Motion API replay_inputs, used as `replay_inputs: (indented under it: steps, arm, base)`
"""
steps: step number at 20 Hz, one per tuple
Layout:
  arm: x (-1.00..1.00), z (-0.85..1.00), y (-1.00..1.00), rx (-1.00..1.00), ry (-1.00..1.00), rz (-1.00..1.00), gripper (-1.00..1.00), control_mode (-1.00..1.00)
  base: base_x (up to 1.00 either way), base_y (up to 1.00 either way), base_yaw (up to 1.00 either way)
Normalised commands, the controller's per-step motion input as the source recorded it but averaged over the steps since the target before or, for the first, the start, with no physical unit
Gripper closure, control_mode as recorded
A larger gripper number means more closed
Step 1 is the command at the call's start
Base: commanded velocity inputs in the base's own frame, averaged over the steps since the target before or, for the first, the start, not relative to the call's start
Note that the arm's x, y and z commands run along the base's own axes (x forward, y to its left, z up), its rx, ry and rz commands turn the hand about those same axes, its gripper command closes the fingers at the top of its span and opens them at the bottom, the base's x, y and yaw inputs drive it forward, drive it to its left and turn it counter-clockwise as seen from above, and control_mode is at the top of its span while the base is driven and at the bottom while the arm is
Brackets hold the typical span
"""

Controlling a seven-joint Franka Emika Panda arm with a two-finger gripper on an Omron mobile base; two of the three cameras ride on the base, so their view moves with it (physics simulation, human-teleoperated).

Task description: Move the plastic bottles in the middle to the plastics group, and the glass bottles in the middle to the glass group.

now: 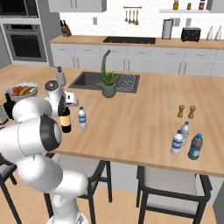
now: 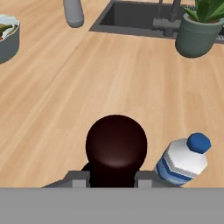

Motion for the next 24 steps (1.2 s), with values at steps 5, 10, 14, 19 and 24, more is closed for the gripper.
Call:
replay_inputs:
  steps: [5, 10, 14, 19, 24]
  arm:
    - [-0.5, 0.24, 0.62, 0.03, -0.06, 0.03, 1.0, -1.0]
    - [-0.24, 0.17, 0.77, 0.0, -0.02, 0.0, 1.0, -1.0]
    - [-0.13, 0.0, 0.95, 0.0, 0.0, 0.04, 1.0, -1.0]
    - [0.0, 0.03, 0.99, 0.0, 0.0, 0.05, 1.0, -1.0]
    - [0.0, 0.11, 0.47, 0.0, 0.04, 0.09, 1.0, -1.0]
  base:
    - [0.0, 0.0, 0.0]
    - [0.0, 0.0, 0.0]
    - [0.0, 0.0, 0.0]
    - [0.0, 0.0, 0.0]
    - [0.0, 0.0, 0.0]
